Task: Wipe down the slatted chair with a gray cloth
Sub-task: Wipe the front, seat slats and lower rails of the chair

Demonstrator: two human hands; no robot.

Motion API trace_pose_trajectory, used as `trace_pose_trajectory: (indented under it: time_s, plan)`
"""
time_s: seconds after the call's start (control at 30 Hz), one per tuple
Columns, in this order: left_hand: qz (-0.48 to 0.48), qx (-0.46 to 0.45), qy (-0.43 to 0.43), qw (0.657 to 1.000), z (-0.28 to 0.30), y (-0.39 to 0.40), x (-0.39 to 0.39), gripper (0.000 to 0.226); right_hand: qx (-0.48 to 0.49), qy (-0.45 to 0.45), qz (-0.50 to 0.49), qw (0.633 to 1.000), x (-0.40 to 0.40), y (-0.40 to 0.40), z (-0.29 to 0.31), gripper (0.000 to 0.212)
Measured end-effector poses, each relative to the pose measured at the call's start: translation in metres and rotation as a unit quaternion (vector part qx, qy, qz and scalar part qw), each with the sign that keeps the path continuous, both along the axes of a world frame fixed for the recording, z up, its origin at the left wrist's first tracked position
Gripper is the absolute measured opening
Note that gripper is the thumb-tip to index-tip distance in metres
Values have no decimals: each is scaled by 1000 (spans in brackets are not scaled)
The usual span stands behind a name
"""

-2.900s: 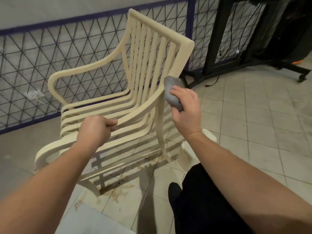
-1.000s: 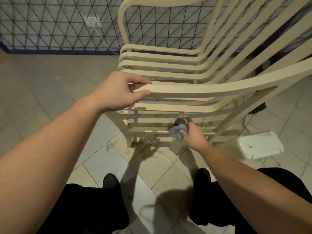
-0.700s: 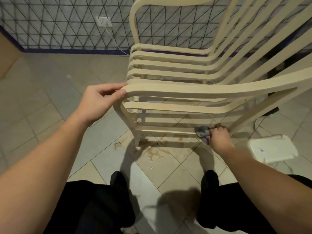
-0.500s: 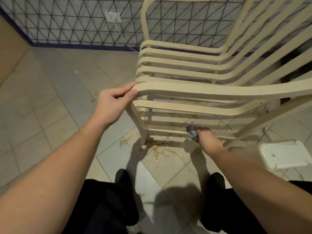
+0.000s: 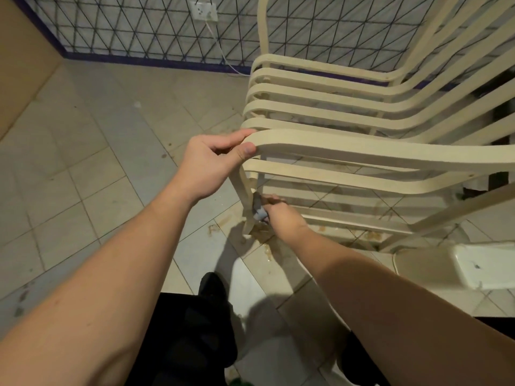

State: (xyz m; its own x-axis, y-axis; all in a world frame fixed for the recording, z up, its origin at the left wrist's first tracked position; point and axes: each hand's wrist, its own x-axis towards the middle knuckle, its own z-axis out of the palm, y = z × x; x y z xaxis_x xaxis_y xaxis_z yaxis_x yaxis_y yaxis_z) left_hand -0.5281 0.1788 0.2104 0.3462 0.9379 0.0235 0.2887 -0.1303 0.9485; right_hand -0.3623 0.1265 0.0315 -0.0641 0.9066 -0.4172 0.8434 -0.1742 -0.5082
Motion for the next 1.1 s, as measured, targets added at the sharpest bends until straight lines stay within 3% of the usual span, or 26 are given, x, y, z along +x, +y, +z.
trace_pose_trajectory:
  time_s: [0.07,0.2,0.37,0.47,0.57,0.67,0.77,0.87,0.97,1.1]
  plan:
    - [2,-5,-2,1000,-2,1,-1,31,-3,-15,12,1000,-5,4,3,9]
    - [6,-27,-5,1000,-1,-3,-1,30,19,36,7,999,11,-6,11,23]
    - [52,-61,6,997,4,-12,-3,46,94,110,-109,983,35,-29,53,8]
    - [120,-86,78,986,0,-25,-14,65,112,159,-145,970,53,-54,82,24]
    - [190,-176,124,958,-14,-47,-23,49,94,212,-126,964,73,-81,113,33]
    - [48,-281,163,945,-16,-75,-14,50,100,249,-117,956,89,-105,142,35]
    - [-84,-252,107,958,2,-105,20,51,107,278,-99,949,98,-126,166,38]
    - [-138,-190,69,970,29,-124,54,51,137,267,-69,951,107,-141,191,41]
    - [-164,-196,36,966,53,-131,76,42,171,273,-52,945,119,-152,220,48]
    - [-194,-167,5,967,79,-134,86,34,178,288,-86,937,136,-164,249,73]
